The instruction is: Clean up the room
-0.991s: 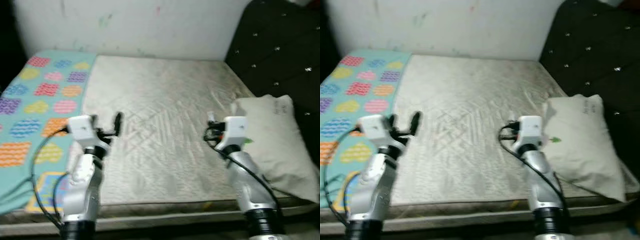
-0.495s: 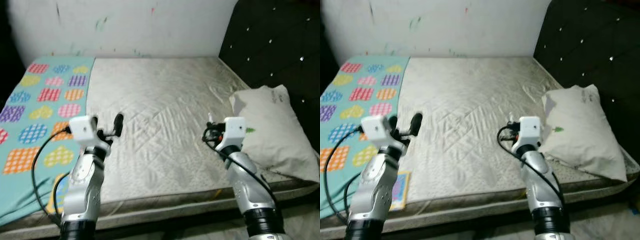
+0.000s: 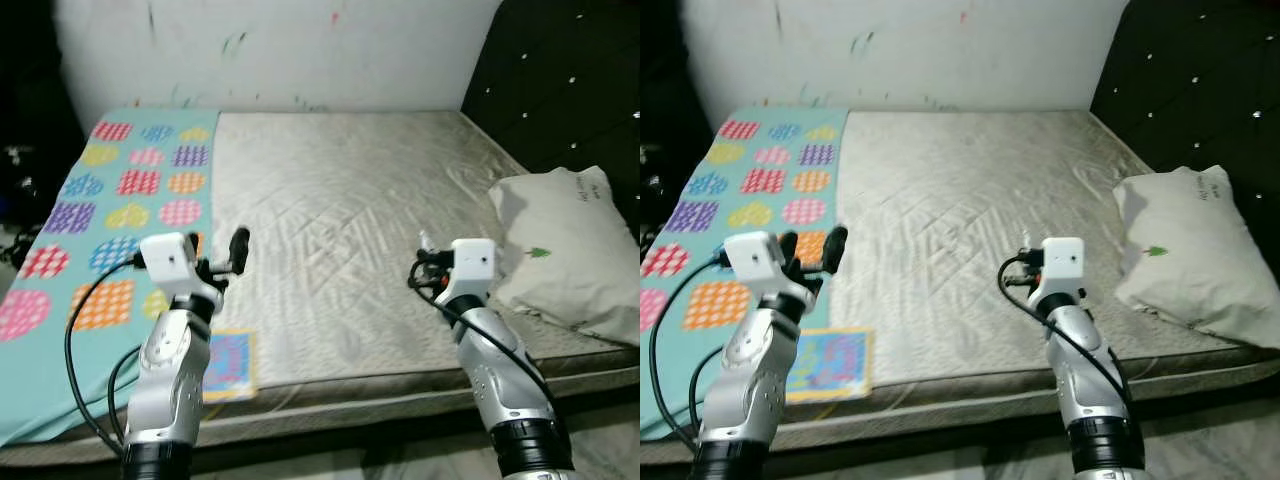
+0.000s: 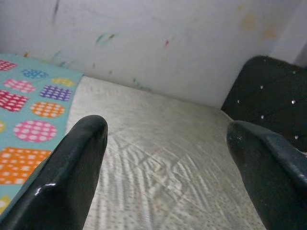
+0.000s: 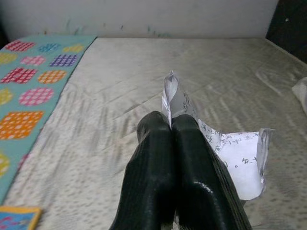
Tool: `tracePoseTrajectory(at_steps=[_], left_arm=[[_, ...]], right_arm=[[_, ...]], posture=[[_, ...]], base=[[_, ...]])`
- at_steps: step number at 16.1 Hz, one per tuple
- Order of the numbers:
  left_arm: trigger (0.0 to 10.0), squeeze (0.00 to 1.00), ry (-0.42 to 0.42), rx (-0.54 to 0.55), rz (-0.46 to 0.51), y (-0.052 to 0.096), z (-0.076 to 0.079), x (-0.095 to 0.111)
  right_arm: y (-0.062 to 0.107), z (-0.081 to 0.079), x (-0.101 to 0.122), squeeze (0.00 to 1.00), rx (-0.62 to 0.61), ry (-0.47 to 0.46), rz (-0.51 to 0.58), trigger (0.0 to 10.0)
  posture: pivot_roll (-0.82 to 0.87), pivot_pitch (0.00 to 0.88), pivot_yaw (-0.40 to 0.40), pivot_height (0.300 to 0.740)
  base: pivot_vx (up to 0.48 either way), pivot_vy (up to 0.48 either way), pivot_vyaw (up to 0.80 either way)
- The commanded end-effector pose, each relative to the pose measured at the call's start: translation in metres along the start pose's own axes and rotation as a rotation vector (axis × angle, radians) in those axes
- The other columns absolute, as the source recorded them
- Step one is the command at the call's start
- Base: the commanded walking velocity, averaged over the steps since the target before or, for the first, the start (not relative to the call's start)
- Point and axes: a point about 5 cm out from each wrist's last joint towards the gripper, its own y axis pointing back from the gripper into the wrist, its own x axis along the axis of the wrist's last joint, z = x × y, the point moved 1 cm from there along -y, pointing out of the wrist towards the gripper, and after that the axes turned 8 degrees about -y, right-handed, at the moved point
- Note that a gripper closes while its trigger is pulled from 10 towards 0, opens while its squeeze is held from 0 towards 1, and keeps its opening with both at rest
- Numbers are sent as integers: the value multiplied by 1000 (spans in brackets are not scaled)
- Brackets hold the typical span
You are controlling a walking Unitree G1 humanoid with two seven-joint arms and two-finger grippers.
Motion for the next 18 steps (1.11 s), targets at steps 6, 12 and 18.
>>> tracePoseTrajectory(at_steps=[6,12,18], left_arm=[[10000,0,-3,23,6,0,-6,2],[10000,0,1,25,6,1,-5,2],[10000,0,0,25,5,0,-6,2]], right_arm=[[-3,-13,4,0,53,16,13,10000],[-3,-12,4,0,52,16,13,10000],[-4,-15,6,0,73,17,19,10000]], posture=[[-85,20,-67,740],[-86,22,-68,740],[-89,23,-65,740]], base=[[0,480,0],[0,480,0],[0,480,0]])
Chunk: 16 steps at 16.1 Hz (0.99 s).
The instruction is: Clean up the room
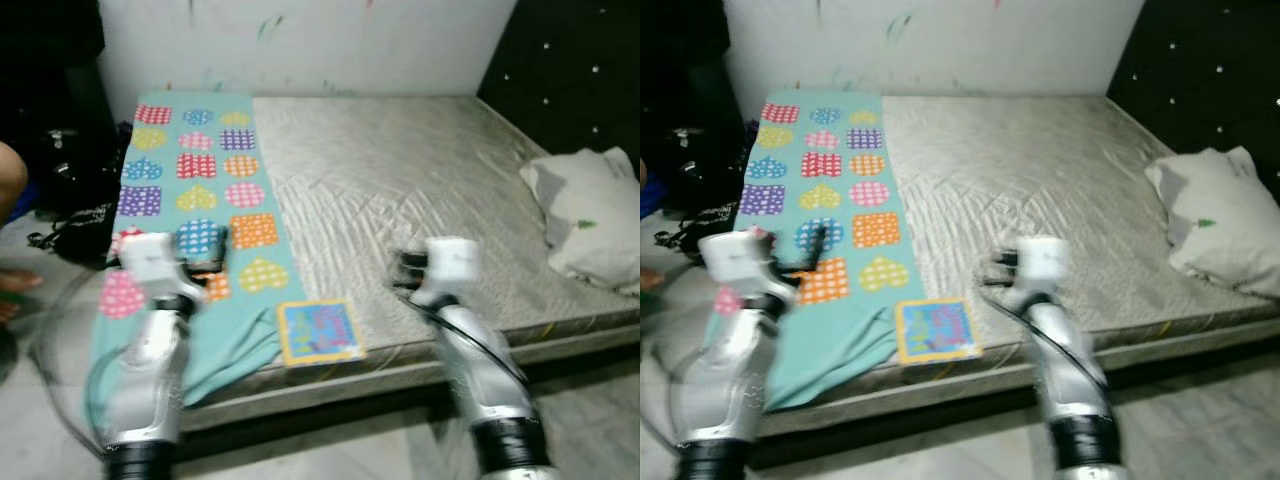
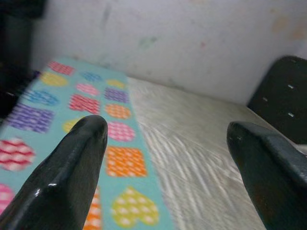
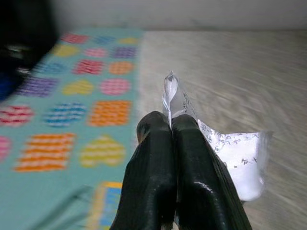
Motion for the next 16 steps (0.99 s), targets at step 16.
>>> tracePoseTrajectory(at_steps=[16], left_arm=[[10000,0,-59,27,70,-5,0,20]], right_arm=[[-3,5,12,0,-2,43,45,10000]], posture=[[-69,11,-70,740]], base=[[0,293,0]])
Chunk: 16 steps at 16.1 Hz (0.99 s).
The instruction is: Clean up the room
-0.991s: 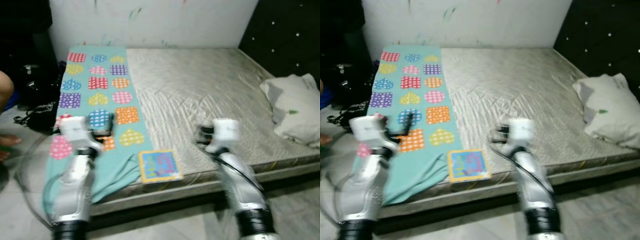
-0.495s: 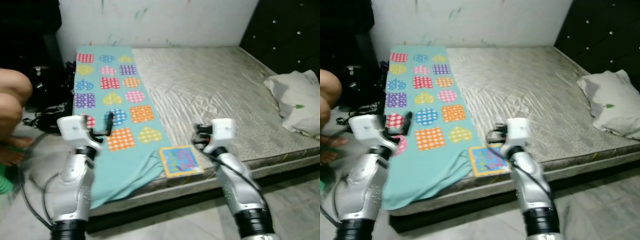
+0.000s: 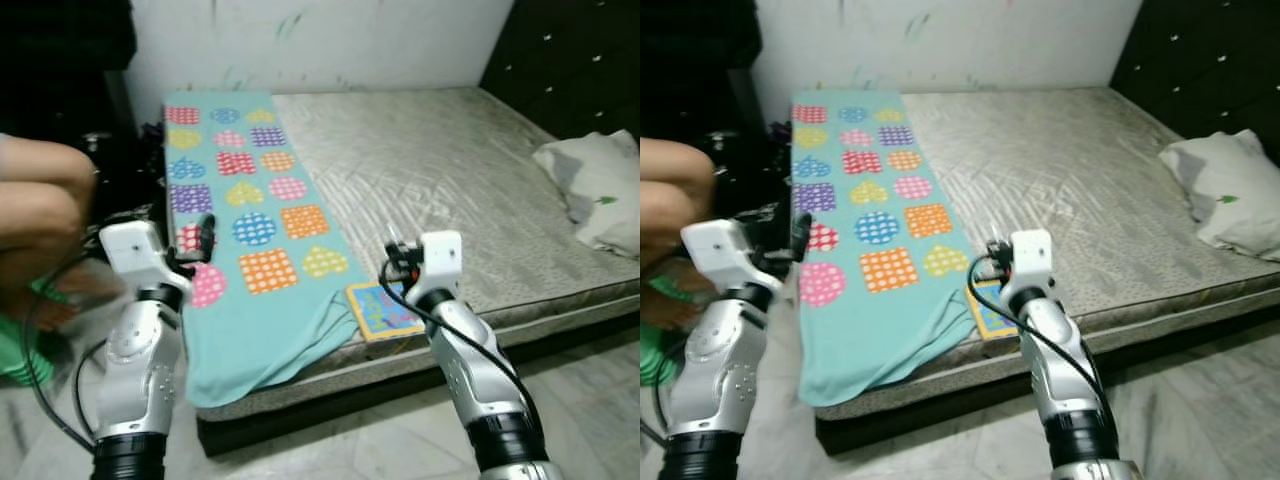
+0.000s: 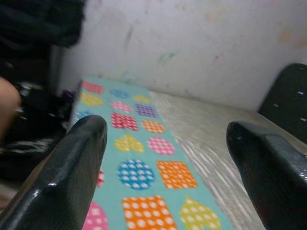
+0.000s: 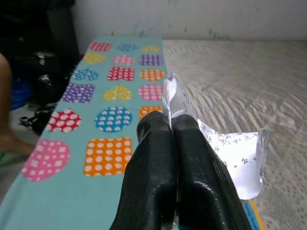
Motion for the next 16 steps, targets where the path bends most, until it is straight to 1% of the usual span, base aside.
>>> tracePoseTrajectory(at_steps=[1,2,4,5,7,10,12,13,14,16], left_arm=[[10000,0,-15,0,19,0,5,3],[10000,0,-19,30,13,5,1,0],[10000,0,-38,56,6,9,-3,-2],[10000,0,-59,75,-3,12,-5,-5],[10000,0,-84,67,-9,18,-4,-3],[10000,0,-116,57,-22,27,-2,-7],[10000,0,-111,69,-38,30,-6,-10],[10000,0,-120,86,-36,32,-6,-10],[10000,0,-123,87,-37,32,-4,-12],[10000,0,-135,132,-49,36,-4,-17]], right_arm=[[-1,6,3,0,-4,13,7,10000],[-2,6,5,0,-1,14,11,10000],[-5,4,9,0,10,11,23,10000],[-6,1,12,0,19,7,35,10000],[-8,-7,21,0,62,16,59,10000],[-10,-5,22,0,69,20,57,10000],[-11,-15,21,0,100,16,63,10000],[-11,-24,22,0,139,22,68,10000],[-11,-28,20,0,152,11,61,10000],[-9,-34,15,0,192,2,37,10000]], posture=[[-65,8,-72,740],[-61,2,-72,740],[-58,0,-72,740],[-52,0,-71,740],[-52,3,-73,740],[-46,8,-74,740],[-49,1,-66,740],[-39,0,-85,740],[-30,0,-100,740],[-17,0,-115,740]], base=[[0,0,0],[0,0,0],[0,0,0],[0,0,800],[0,0,800],[0,0,800],[0,0,800],[0,0,800],[0,0,800],[0,0,800]])
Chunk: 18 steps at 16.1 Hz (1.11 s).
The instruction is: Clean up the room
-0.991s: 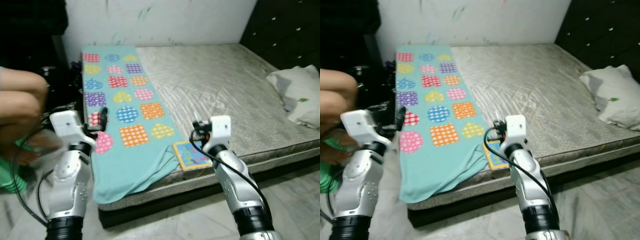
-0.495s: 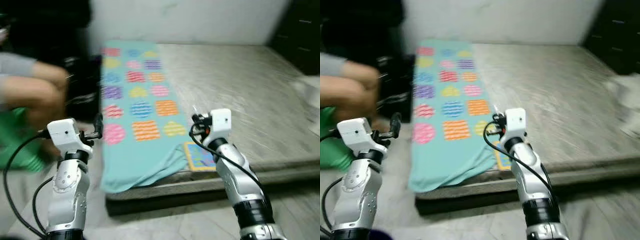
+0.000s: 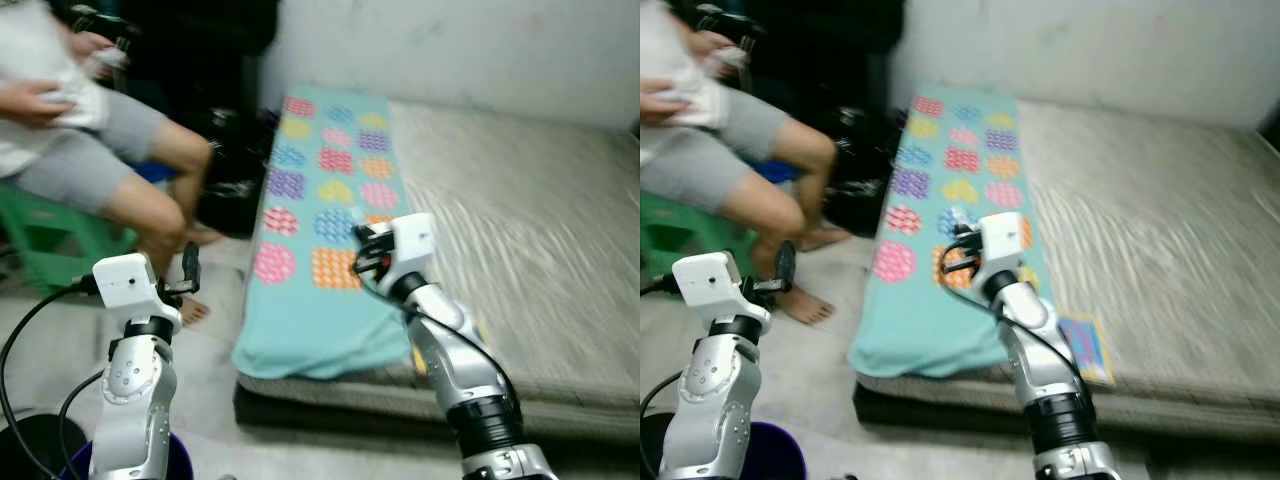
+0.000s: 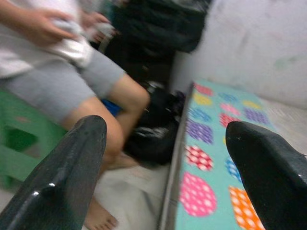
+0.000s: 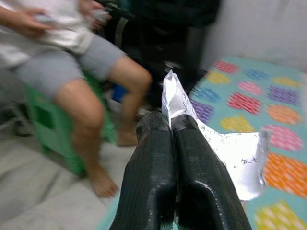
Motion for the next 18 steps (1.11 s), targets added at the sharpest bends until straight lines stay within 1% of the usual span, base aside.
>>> tracePoseTrajectory(at_steps=[1,2,3,4,5,7,10,12,13,15,18], left_arm=[[10000,0,-11,10,-8,4,3,-3],[10000,0,-16,14,-22,8,1,-6],[10000,0,-22,8,-42,16,-2,-11],[10000,0,-29,18,-64,20,-10,-16],[10000,0,-32,21,-64,21,-12,-16],[10000,0,-34,27,-64,18,-12,-16],[10000,0,-19,-21,-57,13,3,-15],[10000,0,-16,-39,-53,12,7,-14],[10000,0,-8,-54,-52,12,9,-14],[10000,0,-11,-59,-52,12,10,-14],[10000,0,-11,-64,-51,10,10,-14]], right_arm=[[4,6,2,0,-10,3,2,10000],[5,7,0,0,-13,-2,-5,10000],[7,8,-6,0,-18,3,-23,10000],[7,6,-11,0,-19,-3,-37,10000],[7,4,-12,0,-17,-23,-37,10000],[6,-1,-16,0,-4,-30,-42,10000],[2,-5,-19,0,-1,-44,-39,10000],[0,-6,-17,0,0,-44,-32,10000],[2,-4,-17,0,-1,-40,-29,10000],[4,-3,-18,0,-2,-37,-29,10000],[3,-6,-18,0,10,-31,-32,10000]], posture=[[-14,0,-117,740],[-6,0,-119,740],[7,10,-121,740],[13,16,-122,740],[18,17,-122,740],[18,17,-116,740],[6,18,-103,740],[6,16,-100,740],[4,16,-98,740],[2,16,-99,740],[2,22,-98,740]], base=[[0,0,800],[0,0,800],[0,0,800],[0,0,800],[0,0,800],[0,0,800],[0,0,800],[0,0,800],[0,0,800],[0,0,800],[0,0,800]])
